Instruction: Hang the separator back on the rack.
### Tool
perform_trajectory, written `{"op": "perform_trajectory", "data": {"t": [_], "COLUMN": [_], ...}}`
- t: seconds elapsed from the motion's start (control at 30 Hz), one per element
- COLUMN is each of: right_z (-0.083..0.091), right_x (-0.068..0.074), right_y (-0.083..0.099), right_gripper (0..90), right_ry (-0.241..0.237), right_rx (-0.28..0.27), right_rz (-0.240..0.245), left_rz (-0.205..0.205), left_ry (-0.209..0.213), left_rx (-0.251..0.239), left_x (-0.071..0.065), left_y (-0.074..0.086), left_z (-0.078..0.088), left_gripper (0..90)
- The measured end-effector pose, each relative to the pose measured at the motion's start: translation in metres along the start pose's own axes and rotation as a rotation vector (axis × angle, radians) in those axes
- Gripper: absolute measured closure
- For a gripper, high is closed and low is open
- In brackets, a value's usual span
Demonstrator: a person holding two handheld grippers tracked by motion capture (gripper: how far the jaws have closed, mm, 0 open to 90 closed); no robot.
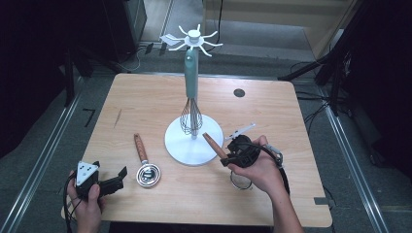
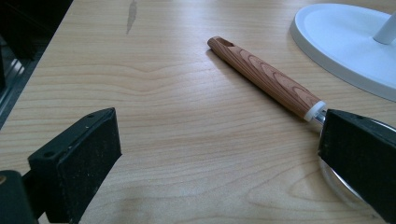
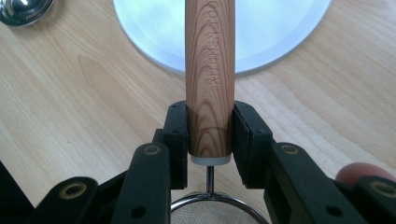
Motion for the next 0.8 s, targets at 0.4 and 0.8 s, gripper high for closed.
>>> {"op": "perform_trajectory", "data": {"t": [0.4,0.8], "right_z": [0.019,0.038], "right_x": [-0.011,-0.017], "right_y": [-0.004,-0.005], "right_gripper": [70.7,70.6], "right_ry": [0.029,0.046], "right_rx": [-0.123,-0.260], "right_rz": [-0.045,-0.078], "left_rz": [-0.004,0.014], "left_ry": [-0.003,-0.008], "left_rx": [0.005,0.010], "left_x": [0.000,0.002], "left_y": [0.000,-0.002], "left_z": [-0.001,-0.005], "left_gripper": [0.0,0.0]}}
Point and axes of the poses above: each handheld gripper's, and its own axes: z roughly backward along the jaws, y roughly out of its underside, x roughly to its left, the point moved 5 cm from there along -z, roughly forward along the jaws, and after that the axes turned 4 degrees about y, right-handed, at the moved point
